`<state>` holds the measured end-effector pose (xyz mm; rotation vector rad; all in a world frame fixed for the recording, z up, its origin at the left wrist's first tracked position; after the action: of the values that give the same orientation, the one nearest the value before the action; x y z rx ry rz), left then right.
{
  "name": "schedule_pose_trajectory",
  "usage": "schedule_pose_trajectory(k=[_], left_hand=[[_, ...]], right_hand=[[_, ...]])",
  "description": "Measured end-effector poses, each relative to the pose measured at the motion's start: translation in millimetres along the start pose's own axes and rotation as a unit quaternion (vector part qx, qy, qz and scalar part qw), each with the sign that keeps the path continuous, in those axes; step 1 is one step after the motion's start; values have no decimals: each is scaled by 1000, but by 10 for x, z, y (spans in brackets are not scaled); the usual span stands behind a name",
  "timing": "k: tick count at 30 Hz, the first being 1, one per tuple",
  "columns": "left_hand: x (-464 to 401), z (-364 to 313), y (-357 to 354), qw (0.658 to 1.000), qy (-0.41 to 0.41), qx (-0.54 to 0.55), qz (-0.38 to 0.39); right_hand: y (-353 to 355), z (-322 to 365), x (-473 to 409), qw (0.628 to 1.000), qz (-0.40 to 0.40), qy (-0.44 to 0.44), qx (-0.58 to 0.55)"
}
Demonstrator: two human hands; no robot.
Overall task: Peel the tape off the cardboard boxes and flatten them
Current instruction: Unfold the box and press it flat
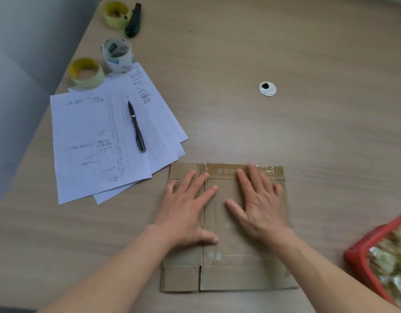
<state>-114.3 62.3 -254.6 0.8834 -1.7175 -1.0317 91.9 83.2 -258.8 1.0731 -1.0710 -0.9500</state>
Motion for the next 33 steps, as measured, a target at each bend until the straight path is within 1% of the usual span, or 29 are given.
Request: schedule_pose_trajectory(k=[2,3,6,9,12,15,17,19,22,25,27,29,31,33], left_hand=[[31,-10,-2,999,18,11,-35],[50,-23,-16,998,26,9,-55],[51,-60,-56,992,41,9,-119],[39,-40,-115,990,40,1,-138],[32,-43,-135,992,46,-2,-121],[38,-56,-132,995,72,-31,-69],[103,-104,-168,990,130,-31,-48],[212,-235,-232,978,204,2,-49],[472,-491,-419,955,286,52,-56],[695,-701,-535,953,296,32,-64],[742,-747,-542,952,289,19,-94],[733,-748,-546,951,286,10,-119],[711,-748,-582,950,292,6,-113],[698,-728,-606,949,304,11,-81]], right_hand=[[-41,-124,-15,998,-11,-62,-6],[-67,-155,-11,997,-15,-77,-8],[-123,-174,-1,996,-33,-82,-22],[-147,-177,-12,995,-50,-80,-31],[-148,-182,-11,995,-49,-81,-41],[-47,-165,28,993,-63,-59,-76],[22,-144,68,995,-58,-27,-78],[40,-117,150,998,-38,5,-50],[-70,-17,433,999,-14,17,-37],[-242,46,789,999,6,21,-31],[-304,33,858,999,12,18,-28],[-317,42,837,1000,1,16,-27],[-278,72,819,999,-20,17,-35],[-234,74,831,997,-35,22,-60]])
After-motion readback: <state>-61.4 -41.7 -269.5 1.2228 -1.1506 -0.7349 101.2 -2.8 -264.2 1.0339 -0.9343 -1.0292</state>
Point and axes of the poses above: each hand's wrist, its own x-axis away from the middle knuckle, its own y-axis out of the back of the hand, z = x × y, the point moved 4 cm from there along -x, towards the middle knuckle, and after that the axes turned 4 degrees about y, right-handed, at the moved point
